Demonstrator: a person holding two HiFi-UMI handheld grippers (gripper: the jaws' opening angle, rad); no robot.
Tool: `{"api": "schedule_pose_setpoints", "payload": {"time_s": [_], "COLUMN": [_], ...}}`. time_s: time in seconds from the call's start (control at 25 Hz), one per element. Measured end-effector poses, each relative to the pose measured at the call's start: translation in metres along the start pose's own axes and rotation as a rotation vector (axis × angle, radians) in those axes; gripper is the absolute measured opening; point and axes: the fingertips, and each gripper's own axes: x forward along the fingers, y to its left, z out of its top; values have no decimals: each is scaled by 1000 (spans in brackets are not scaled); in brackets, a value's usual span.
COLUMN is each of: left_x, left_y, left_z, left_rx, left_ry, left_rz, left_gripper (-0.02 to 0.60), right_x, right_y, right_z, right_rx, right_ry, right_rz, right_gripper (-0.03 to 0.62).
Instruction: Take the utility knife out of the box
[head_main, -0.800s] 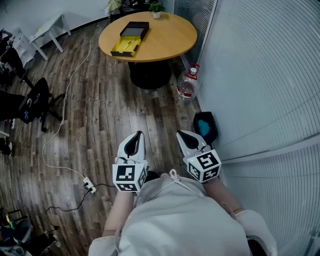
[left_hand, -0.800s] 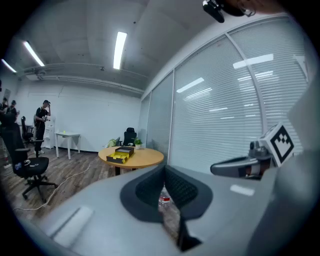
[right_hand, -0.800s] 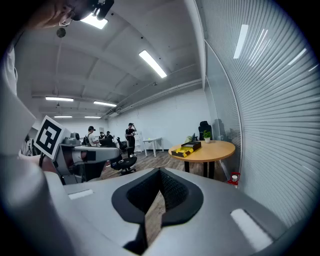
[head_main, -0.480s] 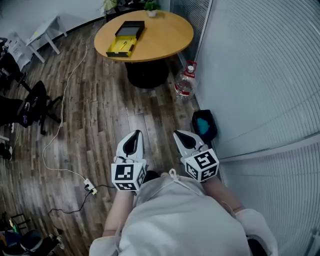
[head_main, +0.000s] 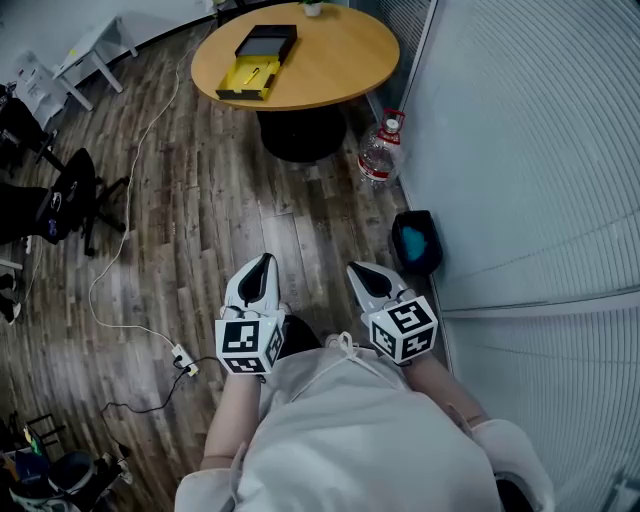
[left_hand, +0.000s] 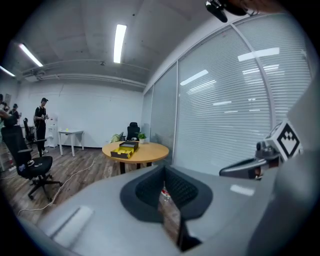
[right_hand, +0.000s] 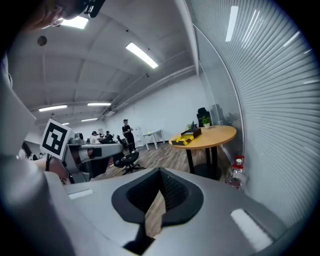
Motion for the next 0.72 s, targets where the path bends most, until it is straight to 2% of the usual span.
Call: {"api": "schedule_pose_setpoints", "payload": {"time_s": [0.2, 0.44, 0.72], "left_x": [18, 62, 126], "left_y": [35, 97, 206], "left_z": [-1, -2, 15], "left_rx": [9, 12, -23], "left_ry": [-4, 7, -8], "left_rz": [-14, -61, -135], "left_gripper": [6, 6, 6], "right_x": [39, 112, 231], "right_y": [1, 3, 10], "right_z": [-2, 9, 41], "right_rx": [37, 48, 59], "right_ry": [34, 70, 103], "right_rz": [19, -15, -86], "right_gripper": [0, 0, 0]}}
